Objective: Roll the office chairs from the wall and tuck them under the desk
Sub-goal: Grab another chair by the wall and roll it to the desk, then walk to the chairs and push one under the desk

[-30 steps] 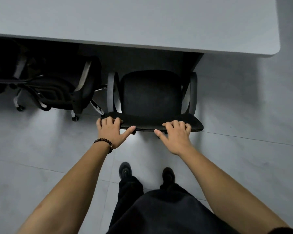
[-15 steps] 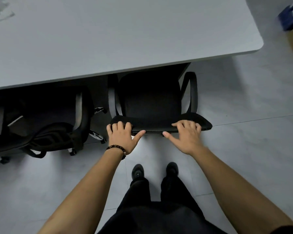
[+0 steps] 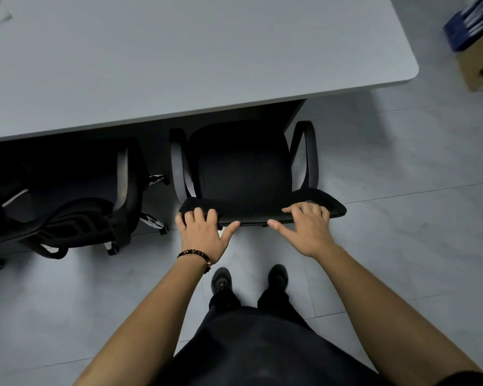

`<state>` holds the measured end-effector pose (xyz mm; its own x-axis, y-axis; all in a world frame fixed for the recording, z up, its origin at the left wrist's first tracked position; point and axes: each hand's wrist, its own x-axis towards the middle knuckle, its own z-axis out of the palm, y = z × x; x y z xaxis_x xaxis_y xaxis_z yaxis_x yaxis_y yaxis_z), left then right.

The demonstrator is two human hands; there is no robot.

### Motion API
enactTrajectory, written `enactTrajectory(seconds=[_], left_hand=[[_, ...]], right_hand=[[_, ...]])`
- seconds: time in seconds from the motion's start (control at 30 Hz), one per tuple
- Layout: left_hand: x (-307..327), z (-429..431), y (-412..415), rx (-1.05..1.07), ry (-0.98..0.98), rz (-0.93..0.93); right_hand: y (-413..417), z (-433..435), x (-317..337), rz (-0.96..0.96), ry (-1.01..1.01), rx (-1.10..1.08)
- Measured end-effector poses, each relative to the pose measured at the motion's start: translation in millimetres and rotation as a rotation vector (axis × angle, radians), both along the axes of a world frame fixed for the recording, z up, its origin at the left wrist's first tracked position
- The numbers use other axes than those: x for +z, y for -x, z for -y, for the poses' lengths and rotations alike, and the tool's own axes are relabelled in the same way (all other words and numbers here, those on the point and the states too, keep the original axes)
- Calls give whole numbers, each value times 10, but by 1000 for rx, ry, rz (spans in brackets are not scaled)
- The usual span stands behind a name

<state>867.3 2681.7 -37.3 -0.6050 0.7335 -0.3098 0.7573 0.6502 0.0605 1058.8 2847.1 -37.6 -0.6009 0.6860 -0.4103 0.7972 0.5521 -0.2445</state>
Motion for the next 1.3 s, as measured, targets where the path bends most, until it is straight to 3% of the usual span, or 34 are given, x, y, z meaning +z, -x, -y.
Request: enactTrajectory(seconds=[0.53,0.73,0.87,1.03,1.13,1.3], left_hand=[[-28,-247,91,77,14,28],[157,-82,219,98,-194,293],[602,276,150,236,-479,500],[844,655,-44,457,-613,738],[804,684,-158,441,-601,824],[847,137,-328,202,-540,884]], right_hand=[[193,-353,6,-13,-43,78],[130,-275,138,-71,22,69],[-280,23,447,-334,209,-237],[-993,687,648,-517,290,-759],[-1308,1022,741,-522,305,-900],[-1669,1195,942,-623,179,-1054]])
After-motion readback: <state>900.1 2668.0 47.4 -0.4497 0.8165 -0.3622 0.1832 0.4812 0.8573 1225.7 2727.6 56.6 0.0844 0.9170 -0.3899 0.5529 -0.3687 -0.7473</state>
